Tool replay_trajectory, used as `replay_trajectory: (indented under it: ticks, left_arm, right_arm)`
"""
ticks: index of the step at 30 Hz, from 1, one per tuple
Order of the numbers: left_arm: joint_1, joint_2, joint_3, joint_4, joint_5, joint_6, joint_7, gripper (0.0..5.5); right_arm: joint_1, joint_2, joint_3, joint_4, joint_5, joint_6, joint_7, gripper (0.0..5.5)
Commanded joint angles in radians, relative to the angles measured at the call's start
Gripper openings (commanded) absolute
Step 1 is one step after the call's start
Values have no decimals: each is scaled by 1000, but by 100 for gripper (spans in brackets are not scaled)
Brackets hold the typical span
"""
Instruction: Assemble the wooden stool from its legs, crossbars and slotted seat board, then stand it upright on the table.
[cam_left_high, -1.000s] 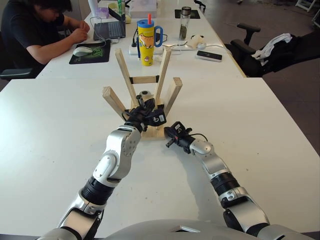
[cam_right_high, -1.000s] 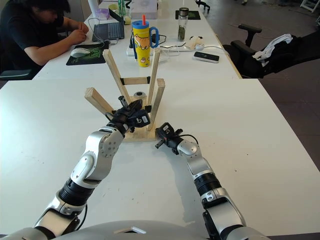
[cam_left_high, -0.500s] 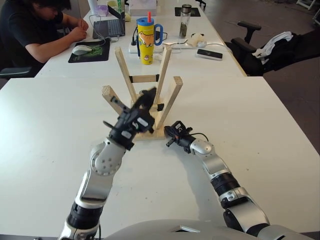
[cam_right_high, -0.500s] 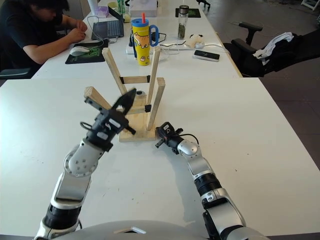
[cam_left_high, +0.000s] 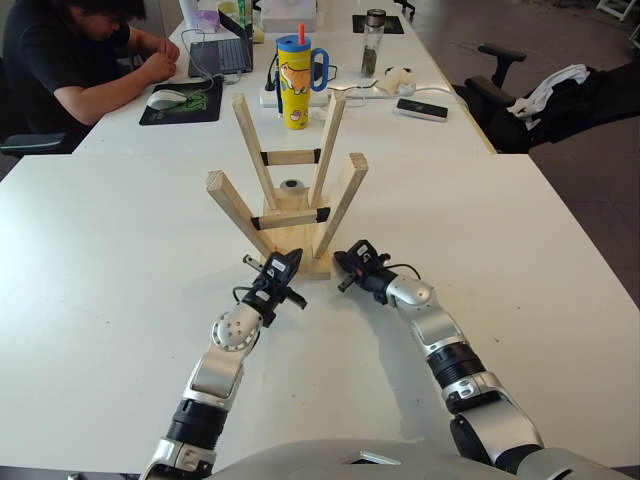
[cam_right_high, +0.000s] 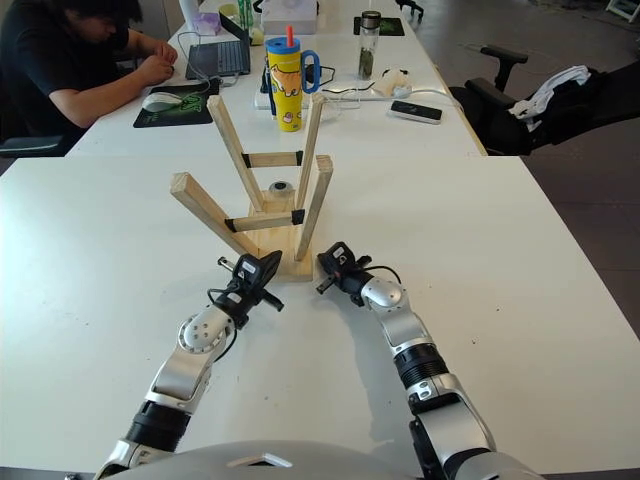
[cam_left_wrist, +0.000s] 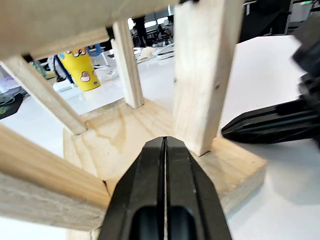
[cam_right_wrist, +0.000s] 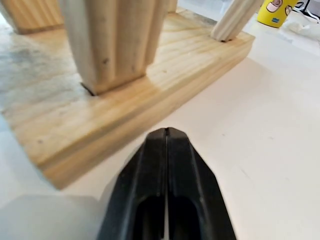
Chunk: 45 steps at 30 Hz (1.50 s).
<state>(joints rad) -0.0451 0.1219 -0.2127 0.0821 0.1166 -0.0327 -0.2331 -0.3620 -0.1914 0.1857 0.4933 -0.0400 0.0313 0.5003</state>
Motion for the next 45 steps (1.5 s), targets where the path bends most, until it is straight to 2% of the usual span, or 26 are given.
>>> replay_trajectory:
  ticks: [1,7,11,14,21,24,26,28,29,31,33,38,41,43,45]
  left_arm:
    - [-18,-14,-2,119,44,52,57,0]
    - [-28,-44,-30,235,71,127,89,0]
    - [-16,-59,-27,240,32,173,55,0]
    - [-4,-62,-18,230,11,179,52,0]
    - [-3,-57,-18,241,5,185,61,0]
    - [7,-54,-18,229,8,191,64,0]
    - [8,-53,-22,214,10,192,62,0]
    - [-2,-50,-29,192,9,209,46,0]
    - [-3,-47,-29,185,6,221,39,0]
    - [8,-46,-17,171,-4,241,42,0]
    - [16,-46,-8,178,-5,246,51,0]
    - [7,-43,-11,242,3,248,56,0]
    - [13,-36,-13,247,4,244,57,0]
    - [26,-33,-7,240,1,243,60,0]
    - [34,-31,-4,233,-1,245,63,0]
  right_arm:
    - [-45,-53,-63,19,39,41,25,2]
    - [-231,-83,-271,-162,306,219,83,2]
    - [-444,-65,-483,-328,697,495,31,2]
    - [-561,-57,-566,-391,882,593,-41,2]
    - [-629,11,-556,-479,1023,641,-136,2]
    - [-444,59,-294,-504,903,790,-184,2]
    - [-224,39,-115,-486,785,904,-279,2]
    - [-21,-11,-30,-526,732,941,-293,2]
    - [13,-28,-27,-542,733,950,-281,2]
    - [-61,-32,-61,-541,727,881,-245,2]
    - [-210,11,-154,-525,763,771,-218,2]
    - [-552,60,-440,-538,998,591,-207,2]
    - [-676,59,-560,-561,1140,551,-255,2]
    - [-692,62,-572,-566,1204,578,-275,2]
    - [-595,60,-471,-559,1198,714,-298,2]
